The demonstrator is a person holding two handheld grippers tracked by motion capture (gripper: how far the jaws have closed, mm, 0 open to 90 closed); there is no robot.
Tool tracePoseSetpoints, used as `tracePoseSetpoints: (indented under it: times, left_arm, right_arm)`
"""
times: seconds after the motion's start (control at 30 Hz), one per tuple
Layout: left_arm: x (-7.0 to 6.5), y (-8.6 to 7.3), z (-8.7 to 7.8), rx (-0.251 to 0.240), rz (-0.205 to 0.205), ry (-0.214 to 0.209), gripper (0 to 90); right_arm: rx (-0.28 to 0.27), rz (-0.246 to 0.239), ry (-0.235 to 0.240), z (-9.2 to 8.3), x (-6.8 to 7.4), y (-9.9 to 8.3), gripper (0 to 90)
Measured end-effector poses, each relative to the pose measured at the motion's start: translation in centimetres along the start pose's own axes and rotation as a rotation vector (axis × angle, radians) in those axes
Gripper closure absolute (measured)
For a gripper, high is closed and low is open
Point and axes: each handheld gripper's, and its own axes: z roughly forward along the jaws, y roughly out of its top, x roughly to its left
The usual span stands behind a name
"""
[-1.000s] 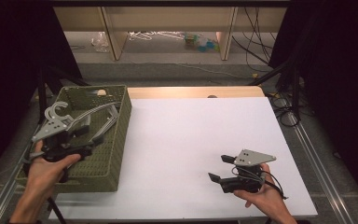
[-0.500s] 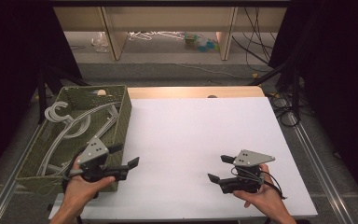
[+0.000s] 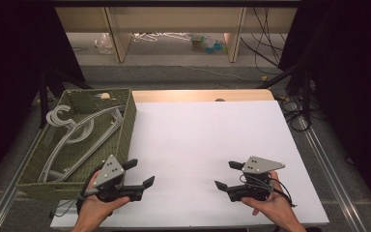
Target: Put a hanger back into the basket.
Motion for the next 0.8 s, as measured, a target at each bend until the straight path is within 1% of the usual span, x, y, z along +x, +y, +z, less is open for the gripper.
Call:
tracePoseSetpoints:
  times: [0.07, 0.1, 0.13, 0.2, 0.23, 0.27, 0.3, 0.33, 0.4, 0.43, 0.5, 0.53, 0.57, 0.6, 0.63, 0.67, 0.7, 0.77, 0.8]
  left_arm:
    - [0.0, -0.5, 0.1, -0.019, -0.001, -0.003, 19.9]
    - [-0.1, -0.7, 0.1, -0.013, 0.003, 0.002, 19.9]
    - [-0.2, -0.9, 0.1, -0.015, 0.004, -0.003, 19.7]
    - [-0.3, -1.2, 0.1, -0.019, -0.011, -0.017, 18.9]
    - [-0.5, -1.2, 0.0, -0.017, -0.013, -0.012, 19.2]
    - [-0.5, -1.3, 0.0, -0.020, -0.007, -0.017, 19.4]
    - [-0.6, -1.3, -0.1, -0.024, -0.005, -0.012, 19.4]
    - [-0.5, -1.4, -0.1, -0.037, -0.014, -0.018, 19.4]
    - [-0.5, -1.5, -0.2, -0.036, -0.018, -0.015, 19.4]
    - [-0.5, -1.5, -0.1, -0.040, -0.018, -0.014, 19.3]
    - [-0.5, -1.6, 0.0, -0.029, -0.017, -0.001, 19.4]
    - [-0.4, -1.5, 0.1, -0.025, 0.004, -0.012, 19.4]
    - [-0.5, -1.6, 0.1, -0.022, -0.007, -0.013, 19.4]
    - [-0.5, -1.6, 0.3, -0.029, -0.006, -0.019, 19.3]
    - [-0.5, -1.6, 0.2, -0.019, -0.004, -0.011, 19.3]
    - [-0.5, -1.6, 0.2, -0.021, -0.005, -0.014, 19.3]
    - [-0.5, -1.6, 0.2, -0.023, -0.005, -0.015, 19.3]
    - [-0.5, -1.6, 0.2, -0.023, -0.003, -0.012, 19.3]
    - [-0.4, -1.6, 0.2, -0.021, 0.007, -0.015, 19.2]
  right_arm:
    - [-0.002, 0.010, 0.015, 0.0, 0.1, -0.1, 19.2]
    - [-0.004, 0.017, 0.016, 0.0, 0.2, -0.2, 19.1]
    - [-0.007, 0.010, 0.013, -0.1, 0.2, -0.2, 18.8]
    - [-0.003, 0.013, 0.018, -0.2, 0.5, -0.3, 18.4]
    - [-0.007, 0.010, 0.022, -0.3, 0.7, -0.5, 18.3]
    - [-0.017, 0.010, 0.022, -0.4, 0.8, -0.5, 18.2]
    - [-0.014, 0.007, 0.015, -0.5, 0.8, -0.6, 18.1]
    - [-0.014, 0.013, 0.015, -0.7, 1.0, -0.8, 18.0]
    - [-0.011, 0.017, 0.010, -1.0, 1.2, -1.0, 17.8]
    - [-0.020, 0.013, 0.008, -1.1, 1.3, -1.1, 17.7]
    - [-0.024, 0.008, 0.006, -1.2, 1.3, -1.3, 17.6]
    - [-0.024, 0.009, 0.003, -1.3, 1.3, -1.3, 17.6]
    - [-0.020, 0.013, 0.001, -1.2, 1.3, -1.3, 17.6]
    - [-0.023, 0.011, -0.001, -1.1, 1.3, -1.3, 17.7]
    - [-0.024, 0.005, -0.006, -1.1, 1.2, -1.3, 17.7]
    - [-0.029, 0.005, -0.009, -1.0, 1.1, -1.3, 17.6]
    - [-0.024, 0.016, -0.010, -1.0, 1.1, -1.3, 17.6]
    - [-0.034, 0.020, -0.017, -1.0, 1.1, -1.3, 17.7]
    - [-0.038, 0.022, -0.021, -1.1, 1.1, -1.3, 17.6]
